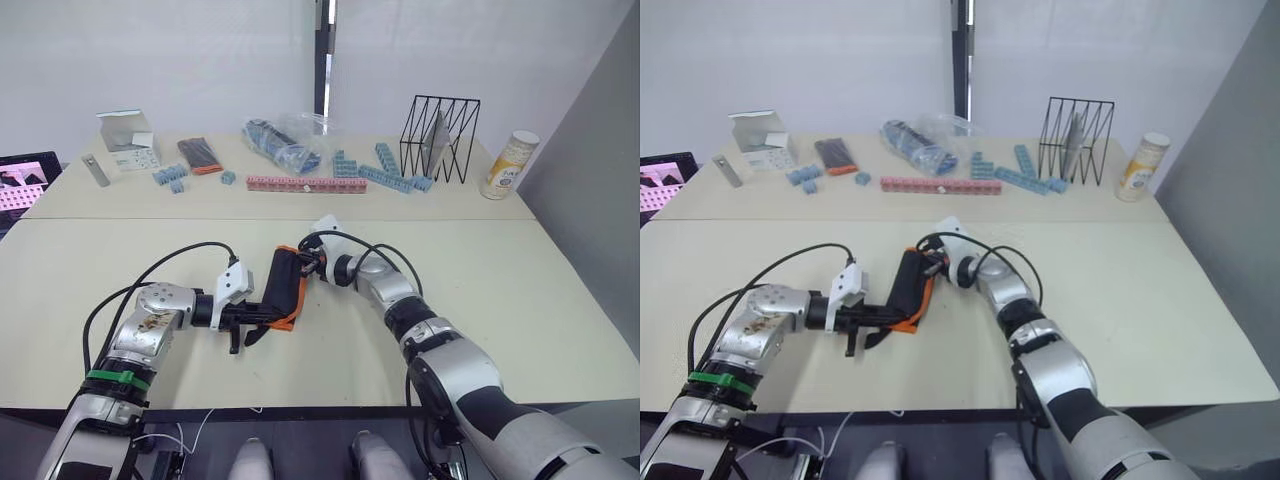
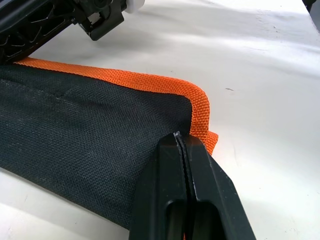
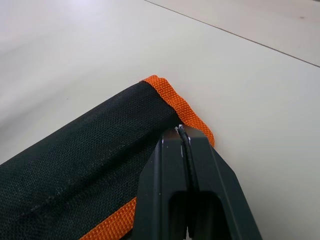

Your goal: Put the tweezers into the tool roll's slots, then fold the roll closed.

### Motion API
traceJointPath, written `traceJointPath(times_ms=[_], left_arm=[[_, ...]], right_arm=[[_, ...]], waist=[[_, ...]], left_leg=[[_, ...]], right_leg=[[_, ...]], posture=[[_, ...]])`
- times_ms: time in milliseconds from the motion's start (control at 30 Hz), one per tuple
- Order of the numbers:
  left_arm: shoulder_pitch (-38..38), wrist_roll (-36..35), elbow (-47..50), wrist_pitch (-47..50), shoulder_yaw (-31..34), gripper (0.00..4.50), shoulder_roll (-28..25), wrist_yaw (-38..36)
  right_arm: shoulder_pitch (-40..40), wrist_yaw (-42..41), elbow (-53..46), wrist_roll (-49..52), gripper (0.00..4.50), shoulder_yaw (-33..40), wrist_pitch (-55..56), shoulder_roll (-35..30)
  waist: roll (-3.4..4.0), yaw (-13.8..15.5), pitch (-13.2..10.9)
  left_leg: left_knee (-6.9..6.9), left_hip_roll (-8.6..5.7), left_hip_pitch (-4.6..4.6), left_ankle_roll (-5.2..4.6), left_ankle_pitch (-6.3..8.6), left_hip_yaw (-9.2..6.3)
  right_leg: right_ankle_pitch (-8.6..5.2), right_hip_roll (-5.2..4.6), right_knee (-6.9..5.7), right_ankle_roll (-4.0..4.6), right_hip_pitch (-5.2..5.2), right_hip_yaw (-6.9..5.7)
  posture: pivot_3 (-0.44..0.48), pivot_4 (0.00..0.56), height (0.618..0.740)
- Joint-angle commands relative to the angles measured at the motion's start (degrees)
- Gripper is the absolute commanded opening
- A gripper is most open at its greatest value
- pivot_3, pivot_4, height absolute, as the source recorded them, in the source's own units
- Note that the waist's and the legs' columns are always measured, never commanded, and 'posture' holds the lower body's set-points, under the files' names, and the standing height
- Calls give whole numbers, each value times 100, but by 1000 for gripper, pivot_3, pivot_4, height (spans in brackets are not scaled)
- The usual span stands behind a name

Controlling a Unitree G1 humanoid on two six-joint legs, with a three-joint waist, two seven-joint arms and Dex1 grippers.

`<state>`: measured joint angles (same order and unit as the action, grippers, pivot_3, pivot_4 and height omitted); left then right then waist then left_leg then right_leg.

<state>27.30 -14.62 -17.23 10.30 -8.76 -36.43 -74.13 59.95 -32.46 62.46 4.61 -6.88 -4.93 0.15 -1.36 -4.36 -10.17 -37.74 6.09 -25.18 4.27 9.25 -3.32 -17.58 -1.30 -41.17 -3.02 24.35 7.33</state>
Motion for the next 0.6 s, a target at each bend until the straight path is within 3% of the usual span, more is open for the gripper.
traceJointPath(times_ms=[33, 500, 600], left_arm=[[-137, 216, -200, 161, -76, 17, -91, 86], [-114, 211, -208, 205, 40, 17, -83, 148], [-113, 210, -208, 204, 50, 17, -89, 160]], right_arm=[[-179, -335, -3, -31, 0, 42, 164, 103], [-420, -609, -420, -295, 0, -54, 285, 169], [-452, -662, -516, -285, 0, -24, 264, 172]], waist=[[0, -3, 0], [15, -132, -7], [31, -265, -12]], left_leg=[[0, 0, 0, 0, 0, 0], [3, -1, -9, 0, 0, -5], [10, -128, -46, -27, -18, -217]], right_leg=[[0, 0, 0, 0, 0, 0], [0, -1, -1, 0, -4, -5], [-23, -80, -7, -5, -60, -160]], posture=[[0, 150, 663], [0, 150, 660], [0, 150, 656]])
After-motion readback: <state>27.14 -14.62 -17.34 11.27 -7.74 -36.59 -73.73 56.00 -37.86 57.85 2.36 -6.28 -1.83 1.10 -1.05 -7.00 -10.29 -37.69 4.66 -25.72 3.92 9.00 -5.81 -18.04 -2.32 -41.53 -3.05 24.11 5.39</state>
